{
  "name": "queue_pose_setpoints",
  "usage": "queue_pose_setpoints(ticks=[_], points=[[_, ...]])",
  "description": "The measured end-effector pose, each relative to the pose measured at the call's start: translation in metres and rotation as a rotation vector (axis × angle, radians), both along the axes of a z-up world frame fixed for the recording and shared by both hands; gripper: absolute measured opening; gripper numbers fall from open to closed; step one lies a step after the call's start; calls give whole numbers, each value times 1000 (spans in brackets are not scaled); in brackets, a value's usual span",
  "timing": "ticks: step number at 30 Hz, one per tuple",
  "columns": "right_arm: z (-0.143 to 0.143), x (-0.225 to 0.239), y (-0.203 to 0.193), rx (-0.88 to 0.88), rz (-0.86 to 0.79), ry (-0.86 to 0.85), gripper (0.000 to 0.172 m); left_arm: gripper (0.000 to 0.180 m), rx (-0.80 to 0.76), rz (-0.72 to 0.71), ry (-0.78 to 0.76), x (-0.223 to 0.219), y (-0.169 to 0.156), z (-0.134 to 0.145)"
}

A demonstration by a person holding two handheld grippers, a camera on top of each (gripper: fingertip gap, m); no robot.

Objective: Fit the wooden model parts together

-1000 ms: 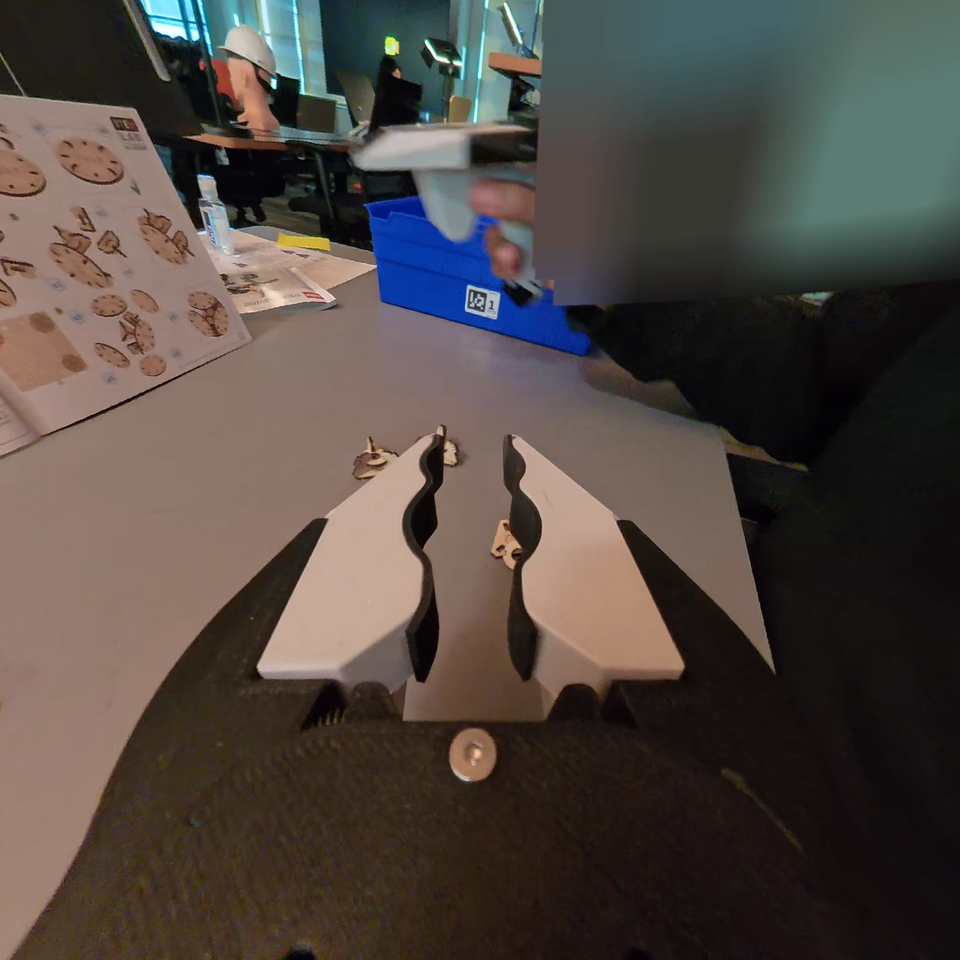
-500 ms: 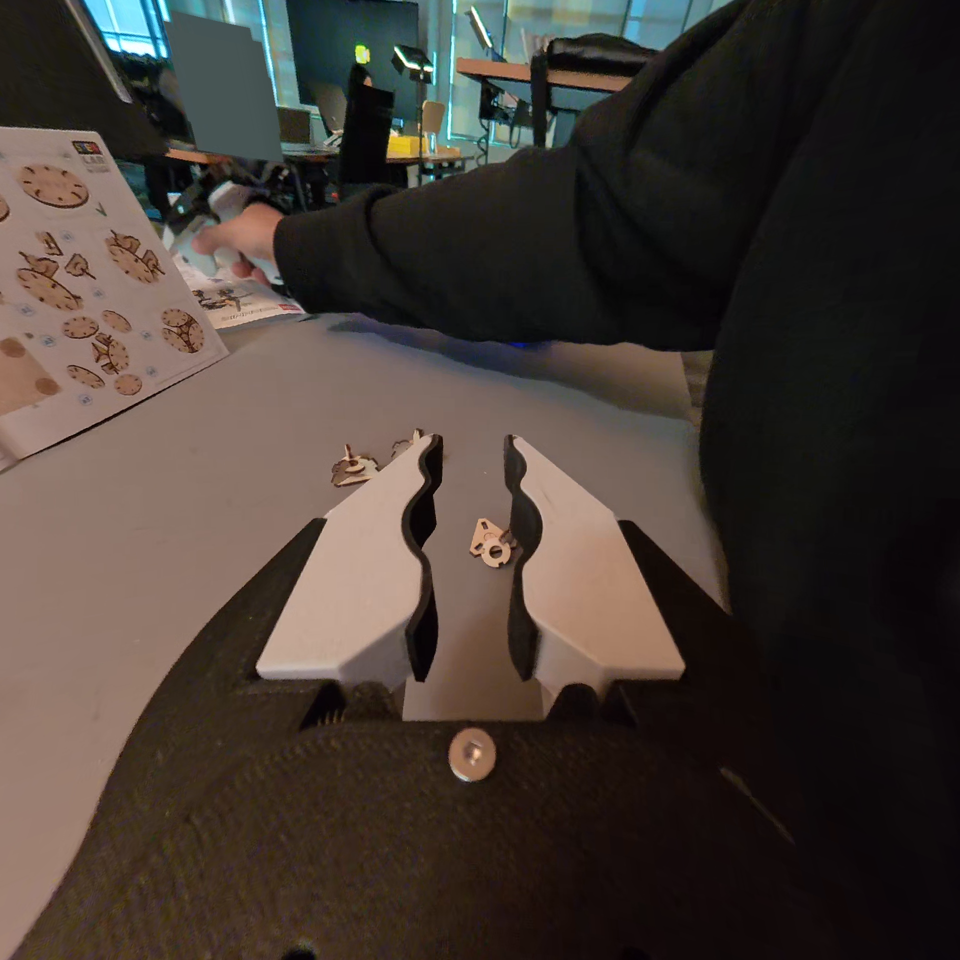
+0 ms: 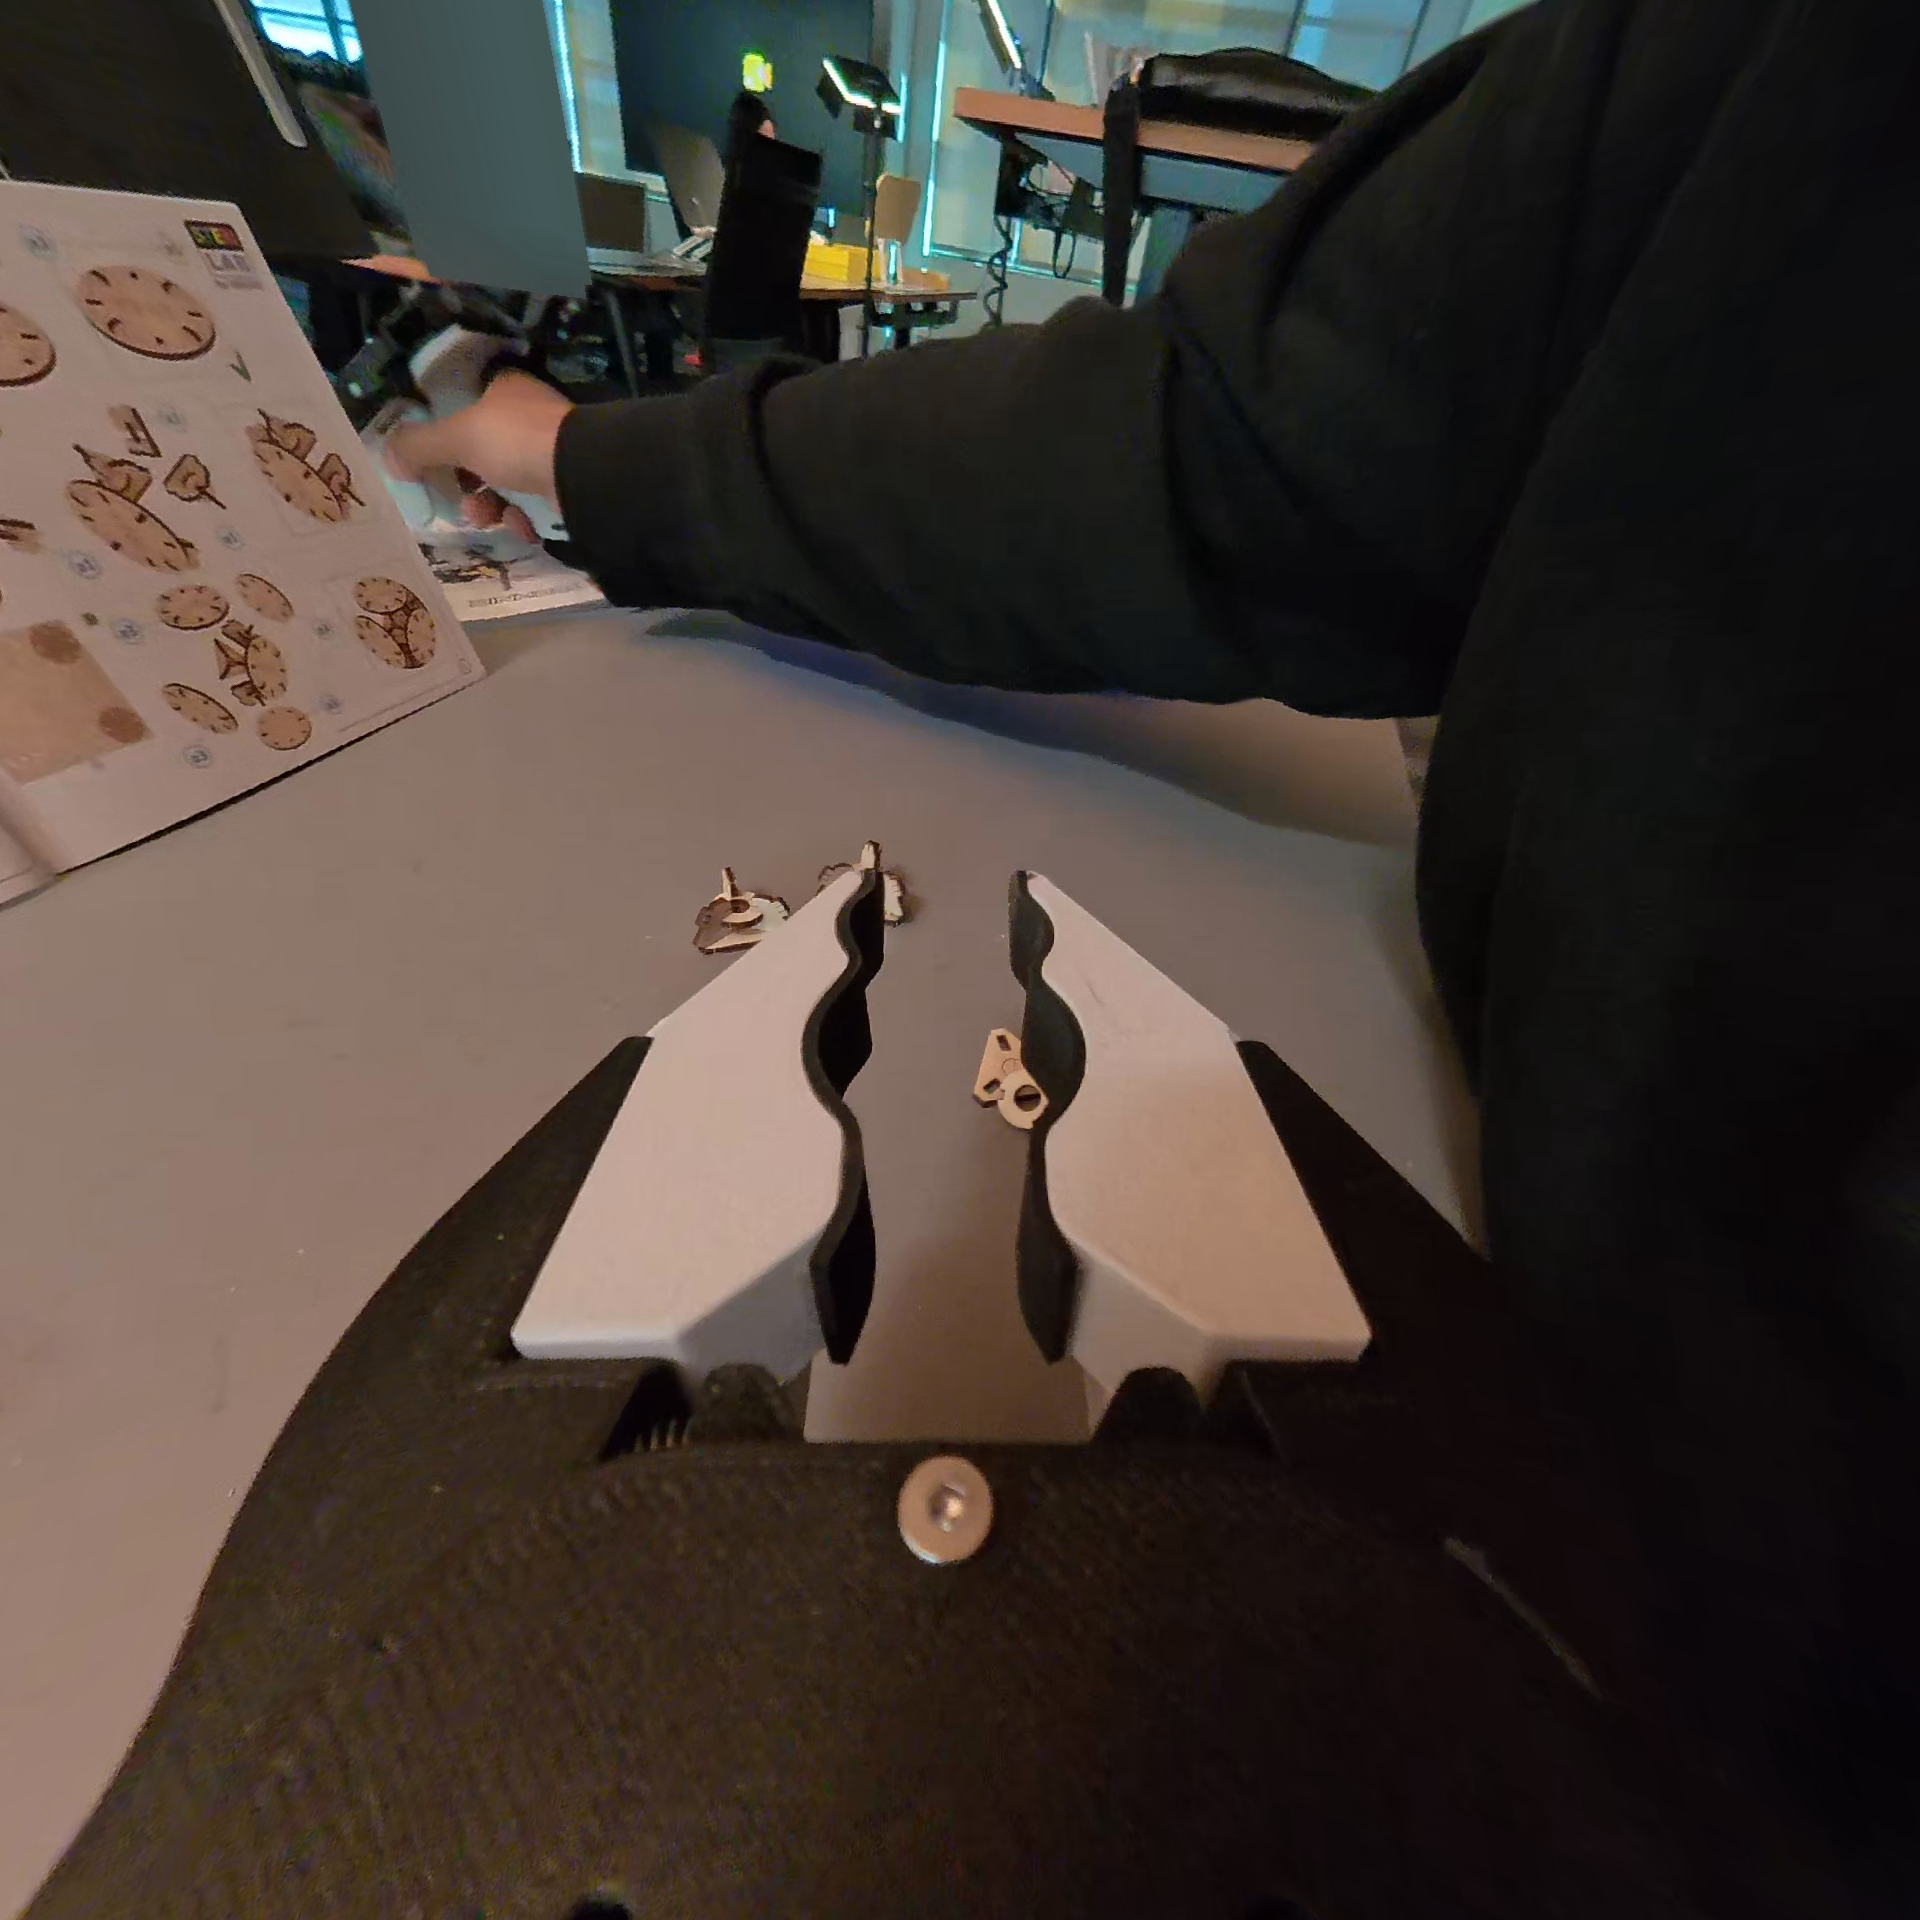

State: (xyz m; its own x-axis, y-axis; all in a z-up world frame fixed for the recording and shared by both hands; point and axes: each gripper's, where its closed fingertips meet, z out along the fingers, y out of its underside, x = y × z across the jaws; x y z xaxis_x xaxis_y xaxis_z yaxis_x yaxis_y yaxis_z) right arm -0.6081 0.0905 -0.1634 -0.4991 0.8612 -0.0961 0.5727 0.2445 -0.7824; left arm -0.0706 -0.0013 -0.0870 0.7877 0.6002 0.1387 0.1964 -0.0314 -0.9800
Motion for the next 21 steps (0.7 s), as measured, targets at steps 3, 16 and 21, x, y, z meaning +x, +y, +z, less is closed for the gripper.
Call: queue_pose_setpoints(ticks=[3, 16, 21], points=[[14, 13, 8, -86, -22, 3, 0, 23, 16, -3, -5, 1, -1, 1], [69, 212, 10, -363, 46, -27, 0, 24, 25, -1, 40, 7, 0, 8], [122, 388, -54, -725, 514, -126, 0, 36, 24, -35, 83, 14, 6, 13]])
